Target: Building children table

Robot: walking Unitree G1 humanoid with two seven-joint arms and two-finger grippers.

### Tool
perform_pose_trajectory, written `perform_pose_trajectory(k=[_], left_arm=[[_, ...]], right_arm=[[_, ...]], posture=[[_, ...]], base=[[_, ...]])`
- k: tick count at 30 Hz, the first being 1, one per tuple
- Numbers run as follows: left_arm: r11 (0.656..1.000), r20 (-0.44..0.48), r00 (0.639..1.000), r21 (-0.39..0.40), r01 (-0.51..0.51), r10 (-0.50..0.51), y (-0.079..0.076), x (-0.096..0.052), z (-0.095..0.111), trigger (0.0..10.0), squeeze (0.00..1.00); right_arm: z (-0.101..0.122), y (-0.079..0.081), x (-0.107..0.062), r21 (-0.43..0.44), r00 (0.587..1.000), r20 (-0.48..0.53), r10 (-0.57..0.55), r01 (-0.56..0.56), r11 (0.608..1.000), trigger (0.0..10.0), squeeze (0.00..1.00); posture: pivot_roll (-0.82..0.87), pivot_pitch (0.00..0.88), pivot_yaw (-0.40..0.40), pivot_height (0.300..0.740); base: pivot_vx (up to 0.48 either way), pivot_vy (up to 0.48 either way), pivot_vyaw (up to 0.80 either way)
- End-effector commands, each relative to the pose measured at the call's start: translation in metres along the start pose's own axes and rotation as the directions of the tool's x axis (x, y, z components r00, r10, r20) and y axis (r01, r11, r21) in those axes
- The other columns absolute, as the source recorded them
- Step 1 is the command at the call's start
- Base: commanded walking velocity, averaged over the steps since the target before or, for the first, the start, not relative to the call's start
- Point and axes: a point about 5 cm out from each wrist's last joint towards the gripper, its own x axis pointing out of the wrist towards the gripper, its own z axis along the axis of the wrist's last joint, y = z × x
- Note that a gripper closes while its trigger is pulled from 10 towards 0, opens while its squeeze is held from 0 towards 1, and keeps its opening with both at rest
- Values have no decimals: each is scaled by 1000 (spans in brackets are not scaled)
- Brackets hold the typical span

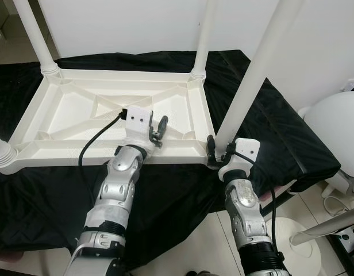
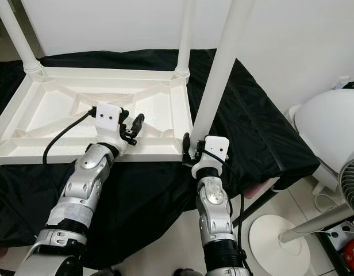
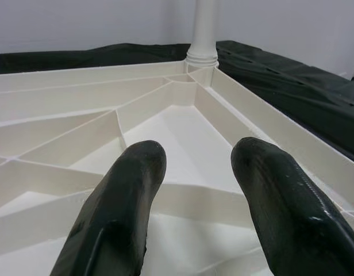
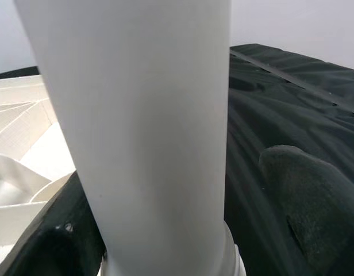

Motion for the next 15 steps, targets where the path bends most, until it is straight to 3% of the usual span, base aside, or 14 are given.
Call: perform_pose_trajectory(k=[1, 6, 15], left_arm=[[986, -19, 986, -14, -169, 169, 4, -1, -6, 10000, 0], [988, -37, 988, -22, -153, 152, -3, -6, -14, 10000, 0], [987, -41, 987, -29, -158, 157, -8, -6, -19, 10000, 0]], right_arm=[[-3, 1, -1, 4, 1000, -3, -8, 8, 1000, 10000, 0], [-6, 4, -2, -10, 1000, -6, 4, -4, 1000, 10000, 0], [-6, 2, -2, -58, 1000, 10, -2, 2, 998, 10000, 0]], posture=[[7, 56, 8, 740], [9, 8, 8, 740], [0, 0, 11, 740]], base=[[0, 0, 0], [0, 0, 0], [0, 0, 0]])
